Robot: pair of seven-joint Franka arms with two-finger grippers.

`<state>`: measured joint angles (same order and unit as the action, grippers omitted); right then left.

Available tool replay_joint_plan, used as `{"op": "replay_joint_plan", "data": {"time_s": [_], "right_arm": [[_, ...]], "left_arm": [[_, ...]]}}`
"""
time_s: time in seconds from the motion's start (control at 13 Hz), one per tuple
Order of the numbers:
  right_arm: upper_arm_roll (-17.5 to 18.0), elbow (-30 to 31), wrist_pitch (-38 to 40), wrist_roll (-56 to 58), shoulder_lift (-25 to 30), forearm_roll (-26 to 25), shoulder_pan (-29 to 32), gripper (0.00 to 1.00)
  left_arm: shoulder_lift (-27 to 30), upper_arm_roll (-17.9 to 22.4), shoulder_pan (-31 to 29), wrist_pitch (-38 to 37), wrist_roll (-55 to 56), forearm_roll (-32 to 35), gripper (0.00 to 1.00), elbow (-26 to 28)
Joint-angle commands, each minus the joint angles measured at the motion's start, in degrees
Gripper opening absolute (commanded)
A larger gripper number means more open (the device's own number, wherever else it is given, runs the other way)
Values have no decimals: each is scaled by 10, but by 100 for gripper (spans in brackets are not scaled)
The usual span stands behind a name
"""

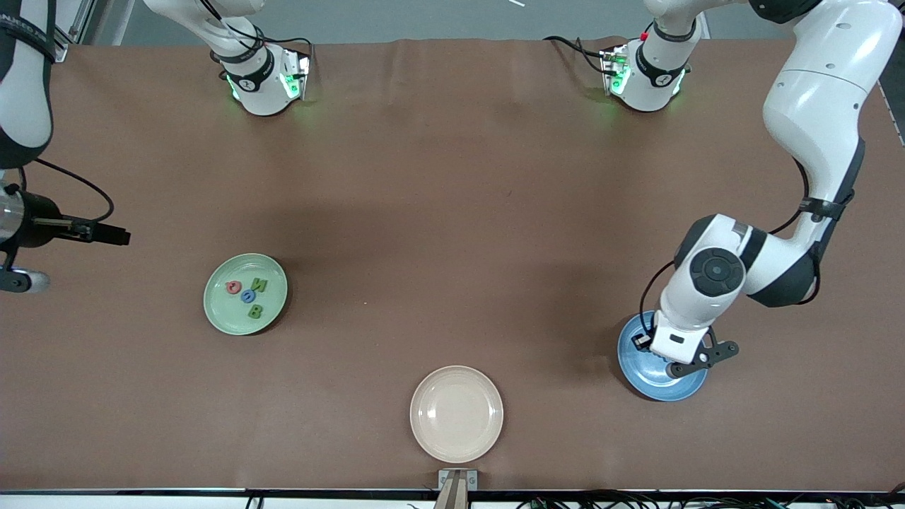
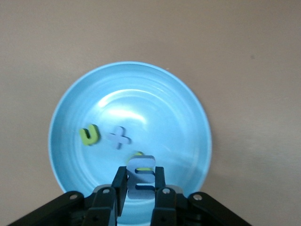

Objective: Sort upper and lower case letters into plates

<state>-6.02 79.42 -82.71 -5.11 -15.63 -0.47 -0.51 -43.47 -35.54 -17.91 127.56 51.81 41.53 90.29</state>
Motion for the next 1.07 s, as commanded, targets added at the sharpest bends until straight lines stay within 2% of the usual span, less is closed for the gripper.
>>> {"op": "replay_joint_plan", "data": {"time_s": [0.0,0.08,0.15,0.23,0.38,0.54,0.84,1.0], "right_arm": [[9,-23,14,4,-14,7,21,100],[10,-23,14,4,-13,15,20,100],[11,-23,13,5,-13,26,19,100],[13,-23,14,8,-12,22,16,100],[13,-18,13,11,-5,29,21,100],[12,3,11,16,22,30,17,100],[12,108,-41,19,104,29,4,100],[13,174,-87,38,150,27,4,100]], "left_arm": [[-34,-2,-3,-12,-41,-6,24,-27],[-38,-1,-3,-12,-42,-8,36,-37],[-36,4,-5,-12,-42,-9,73,-37],[-31,2,-6,-13,-50,-14,100,-37],[-9,-4,-9,-41,-88,-54,100,-37],[35,-39,-35,-106,-129,-102,100,-38],[134,-109,-95,-214,-180,-145,100,-38],[176,-124,-106,-261,-199,-159,100,-58]]}}
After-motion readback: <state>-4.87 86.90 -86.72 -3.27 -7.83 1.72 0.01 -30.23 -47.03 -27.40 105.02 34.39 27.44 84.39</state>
